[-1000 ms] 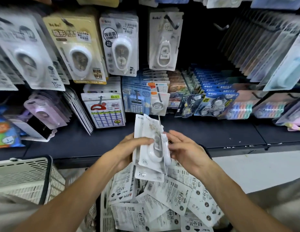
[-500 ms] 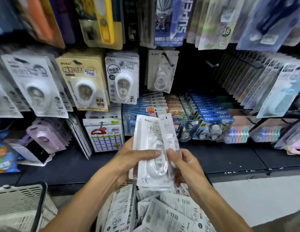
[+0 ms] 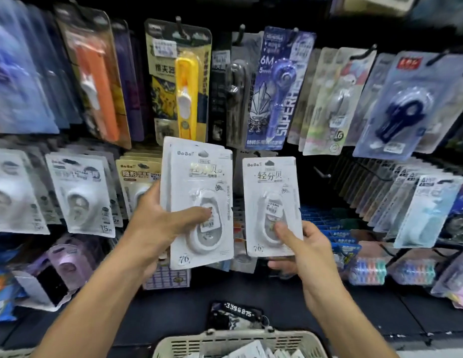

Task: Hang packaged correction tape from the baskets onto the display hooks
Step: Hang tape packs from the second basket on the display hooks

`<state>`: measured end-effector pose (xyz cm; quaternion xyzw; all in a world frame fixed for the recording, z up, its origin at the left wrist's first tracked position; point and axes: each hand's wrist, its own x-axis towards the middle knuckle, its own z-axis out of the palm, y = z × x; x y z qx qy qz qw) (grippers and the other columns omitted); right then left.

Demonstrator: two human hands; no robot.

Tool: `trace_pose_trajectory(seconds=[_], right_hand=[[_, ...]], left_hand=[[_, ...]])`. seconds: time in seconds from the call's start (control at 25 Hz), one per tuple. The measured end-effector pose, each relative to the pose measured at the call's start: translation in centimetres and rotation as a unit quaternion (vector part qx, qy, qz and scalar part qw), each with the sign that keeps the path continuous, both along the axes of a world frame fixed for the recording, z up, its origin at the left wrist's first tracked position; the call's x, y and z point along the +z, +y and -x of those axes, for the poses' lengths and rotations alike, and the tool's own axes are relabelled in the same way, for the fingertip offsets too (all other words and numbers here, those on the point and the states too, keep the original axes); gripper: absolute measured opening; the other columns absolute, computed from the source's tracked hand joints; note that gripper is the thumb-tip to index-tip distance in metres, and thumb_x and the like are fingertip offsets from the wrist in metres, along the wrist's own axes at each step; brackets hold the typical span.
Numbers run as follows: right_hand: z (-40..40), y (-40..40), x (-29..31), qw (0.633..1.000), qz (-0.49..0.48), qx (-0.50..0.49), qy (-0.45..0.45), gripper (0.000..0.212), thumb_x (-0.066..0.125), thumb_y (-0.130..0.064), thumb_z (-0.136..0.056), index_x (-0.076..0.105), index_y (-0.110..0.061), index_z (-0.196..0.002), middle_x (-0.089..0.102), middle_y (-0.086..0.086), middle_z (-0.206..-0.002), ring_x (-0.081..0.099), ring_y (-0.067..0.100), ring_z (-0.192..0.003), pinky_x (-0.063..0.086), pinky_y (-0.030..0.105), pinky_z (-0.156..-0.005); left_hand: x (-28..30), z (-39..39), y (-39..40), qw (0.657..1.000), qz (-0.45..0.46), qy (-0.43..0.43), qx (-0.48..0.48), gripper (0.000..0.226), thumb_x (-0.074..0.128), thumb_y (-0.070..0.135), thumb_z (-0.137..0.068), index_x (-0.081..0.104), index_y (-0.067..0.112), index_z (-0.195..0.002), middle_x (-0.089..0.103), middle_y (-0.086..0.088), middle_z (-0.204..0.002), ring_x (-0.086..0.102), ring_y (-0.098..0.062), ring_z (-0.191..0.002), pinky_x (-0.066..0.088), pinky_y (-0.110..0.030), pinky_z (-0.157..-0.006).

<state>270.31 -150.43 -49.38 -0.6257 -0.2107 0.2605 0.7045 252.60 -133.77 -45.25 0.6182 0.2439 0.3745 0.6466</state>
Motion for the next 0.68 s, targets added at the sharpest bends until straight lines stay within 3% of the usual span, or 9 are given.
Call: trace_pose_trajectory(seconds=[0.12, 0.28, 0.44, 0.48, 0.56, 0.6, 0.68], right_hand=[[0.6, -1.3, -0.1, 0.998, 0.013, -0.042, -0.054, 0.017, 0.076, -0.043, -0.084, 0.072, -0.031, -0.095, 0.075, 0.003, -0.081, 0.052, 0.023, -0.041, 0.045, 0.029, -0.038], [1.2, -2.0, 0.7, 0.994, 0.035, -0.030, -0.094, 0.034, 0.073, -0.061, -0.072, 0.073, -0.035, -0.095, 0.074, 0.000, -0.072, 0.045, 0.016, -0.040, 0.036, 0.024, -0.036], [0.7, 0.1, 0.8, 0.996, 0.049, -0.038, -0.070, 0.027, 0.073, -0.052, -0.083, 0.070, -0.030, -0.098, 0.065, -0.007, -0.060, 0.046, 0.008, -0.041, 0.038, 0.022, -0.039], [0.5, 0.6, 0.8, 0.998, 0.050, -0.027, -0.024, 0.025, 0.073, -0.042, -0.088, 0.065, -0.026, -0.106, 0.067, -0.003, -0.065, 0.048, 0.010, -0.043, 0.041, 0.025, -0.040], [0.2, 1.5, 0.9, 0.997, 0.039, 0.005, 0.067, 0.034, 0.071, -0.025, -0.094, 0.052, -0.023, -0.122, 0.074, 0.006, -0.094, 0.065, 0.017, -0.060, 0.051, 0.031, -0.048], [0.2, 1.7, 0.8, 0.996, 0.038, 0.016, 0.076, 0.040, 0.070, -0.024, -0.094, 0.047, -0.027, -0.127, 0.073, 0.007, -0.107, 0.072, 0.022, -0.074, 0.055, 0.033, -0.056], [1.0, 2.0, 0.6, 0.998, 0.039, 0.052, 0.009, 0.045, 0.073, -0.040, -0.090, 0.052, -0.031, -0.129, 0.074, 0.002, -0.115, 0.074, 0.024, -0.093, 0.057, 0.032, -0.069]], left_hand=[[-0.2, -0.2, 0.0, 0.999, 0.038, -0.031, -0.008, 0.079, 0.094, 0.014, -0.041, 0.067, 0.024, -0.114, 0.080, 0.001, -0.098, 0.078, -0.020, -0.085, 0.061, -0.027, -0.062], [-0.7, -0.7, 0.0, 0.996, 0.070, -0.058, -0.024, 0.083, 0.089, 0.025, -0.040, 0.066, 0.021, -0.120, 0.080, -0.004, -0.105, 0.077, -0.025, -0.092, 0.063, -0.032, -0.067], [-0.9, -1.1, 0.2, 0.994, 0.073, -0.074, -0.039, 0.083, 0.091, 0.023, -0.042, 0.065, 0.022, -0.121, 0.079, -0.004, -0.107, 0.077, -0.027, -0.094, 0.063, -0.034, -0.068], [-1.0, -1.2, 0.3, 0.994, 0.071, -0.073, -0.040, 0.081, 0.091, 0.021, -0.043, 0.065, 0.022, -0.120, 0.079, -0.004, -0.107, 0.077, -0.026, -0.094, 0.063, -0.034, -0.069], [-1.5, -1.4, 0.4, 0.994, 0.071, -0.071, -0.031, 0.072, 0.090, 0.014, -0.049, 0.067, 0.024, -0.116, 0.080, -0.002, -0.105, 0.077, -0.026, -0.093, 0.063, -0.034, -0.068], [-1.8, -1.4, 0.3, 0.994, 0.074, -0.073, -0.028, 0.065, 0.088, 0.012, -0.052, 0.068, 0.026, -0.113, 0.080, -0.002, -0.104, 0.077, -0.026, -0.093, 0.063, -0.034, -0.067], [-2.1, -1.6, 0.2, 0.994, 0.076, -0.076, -0.036, 0.057, 0.088, 0.010, -0.055, 0.072, 0.029, -0.106, 0.080, -0.002, -0.103, 0.078, -0.024, -0.092, 0.063, -0.032, -0.066]])
